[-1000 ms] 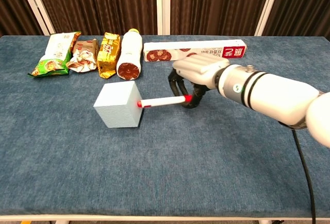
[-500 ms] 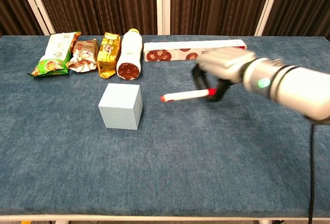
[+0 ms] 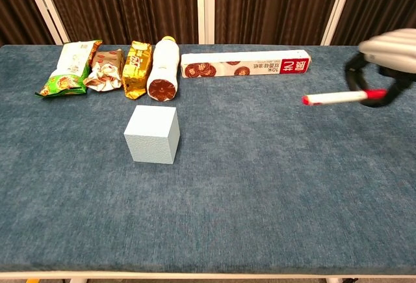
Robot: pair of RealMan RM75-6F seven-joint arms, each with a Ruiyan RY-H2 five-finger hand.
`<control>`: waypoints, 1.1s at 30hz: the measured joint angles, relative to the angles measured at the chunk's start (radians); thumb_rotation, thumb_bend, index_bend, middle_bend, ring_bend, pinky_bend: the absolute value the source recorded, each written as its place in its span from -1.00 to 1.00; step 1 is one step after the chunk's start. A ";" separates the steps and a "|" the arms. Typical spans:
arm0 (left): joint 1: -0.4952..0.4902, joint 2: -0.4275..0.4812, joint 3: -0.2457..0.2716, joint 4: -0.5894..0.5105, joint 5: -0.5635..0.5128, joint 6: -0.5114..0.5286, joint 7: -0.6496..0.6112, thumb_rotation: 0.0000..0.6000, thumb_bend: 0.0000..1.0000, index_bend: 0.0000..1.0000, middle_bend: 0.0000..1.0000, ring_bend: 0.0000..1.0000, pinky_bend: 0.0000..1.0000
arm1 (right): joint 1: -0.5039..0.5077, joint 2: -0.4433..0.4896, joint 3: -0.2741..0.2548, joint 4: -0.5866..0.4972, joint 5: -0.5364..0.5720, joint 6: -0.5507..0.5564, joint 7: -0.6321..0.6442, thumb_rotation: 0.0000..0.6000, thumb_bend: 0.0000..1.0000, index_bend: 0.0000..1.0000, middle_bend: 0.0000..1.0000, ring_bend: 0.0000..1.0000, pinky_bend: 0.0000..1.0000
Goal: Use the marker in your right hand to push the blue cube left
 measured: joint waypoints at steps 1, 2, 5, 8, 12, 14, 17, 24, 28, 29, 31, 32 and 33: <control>-0.001 0.000 0.001 -0.004 0.001 -0.002 0.005 1.00 -0.92 -0.63 -0.79 -0.97 -0.80 | -0.011 0.006 -0.010 0.008 -0.013 0.000 0.020 1.00 -0.39 0.09 0.25 0.97 1.00; -0.002 -0.001 0.002 -0.008 0.002 -0.003 0.010 1.00 -0.92 -0.63 -0.79 -0.97 -0.80 | -0.018 0.010 -0.017 0.015 -0.023 0.000 0.035 1.00 -0.39 0.08 0.25 0.97 1.00; -0.005 -0.001 0.004 -0.017 0.005 -0.005 0.022 1.00 -0.92 -0.63 -0.79 -0.97 -0.80 | -0.039 0.017 -0.035 0.041 -0.054 -0.002 0.080 1.00 -0.40 -0.08 0.25 0.97 1.00; -0.007 -0.002 0.004 -0.024 0.005 -0.007 0.030 1.00 -0.92 -0.63 -0.79 -0.97 -0.80 | -0.052 0.015 -0.046 0.071 -0.077 -0.008 0.114 1.00 -0.43 -0.08 0.25 0.96 1.00; -0.003 0.001 0.008 -0.031 0.006 -0.003 0.038 1.00 -0.92 -0.63 -0.79 -0.97 -0.80 | -0.053 0.005 -0.049 0.097 -0.084 -0.034 0.123 1.00 -0.46 -0.06 0.25 0.97 1.00; -0.002 0.002 0.008 -0.032 0.004 -0.001 0.038 1.00 -0.92 -0.63 -0.79 -0.97 -0.80 | -0.052 -0.007 -0.048 0.115 -0.086 -0.046 0.125 1.00 -0.48 -0.02 0.25 0.96 1.00; -0.002 0.003 0.008 -0.029 0.002 -0.003 0.034 1.00 -0.92 -0.63 -0.79 -0.97 -0.80 | -0.054 -0.026 -0.047 0.137 -0.089 -0.057 0.131 1.00 -0.56 0.00 0.23 0.97 1.00; -0.004 0.003 0.006 -0.024 0.000 -0.003 0.029 1.00 -0.92 -0.63 -0.79 -0.97 -0.80 | -0.052 -0.037 -0.048 0.165 -0.108 -0.090 0.160 1.00 -1.00 -0.46 0.00 0.87 0.99; -0.004 0.002 0.006 -0.023 0.001 -0.004 0.029 1.00 -0.92 -0.63 -0.79 -0.97 -0.80 | -0.050 -0.023 -0.048 0.164 -0.126 -0.098 0.176 1.00 -1.00 -0.47 -0.14 0.39 0.91; -0.004 0.002 0.006 -0.023 0.001 -0.003 0.029 1.00 -0.92 -0.63 -0.79 -0.97 -0.80 | -0.050 -0.020 -0.047 0.163 -0.128 -0.096 0.176 1.00 -1.00 -0.35 -0.16 0.32 0.91; -0.005 0.003 0.006 -0.024 0.002 -0.002 0.029 1.00 -0.92 -0.63 -0.79 -0.97 -0.80 | -0.051 -0.010 -0.046 0.157 -0.130 -0.095 0.173 0.97 -1.00 -0.39 -0.21 0.22 0.90; -0.005 0.003 0.005 -0.025 0.002 -0.001 0.029 1.00 -0.92 -0.63 -0.79 -0.97 -0.80 | -0.051 -0.004 -0.045 0.153 -0.129 -0.097 0.170 0.92 -1.00 -0.42 -0.24 0.20 0.90; -0.005 0.004 0.005 -0.027 0.003 0.001 0.029 1.00 -0.92 -0.63 -0.79 -0.97 -0.80 | -0.050 0.002 -0.045 0.148 -0.127 -0.101 0.167 0.88 -1.00 -0.46 -0.27 0.19 0.90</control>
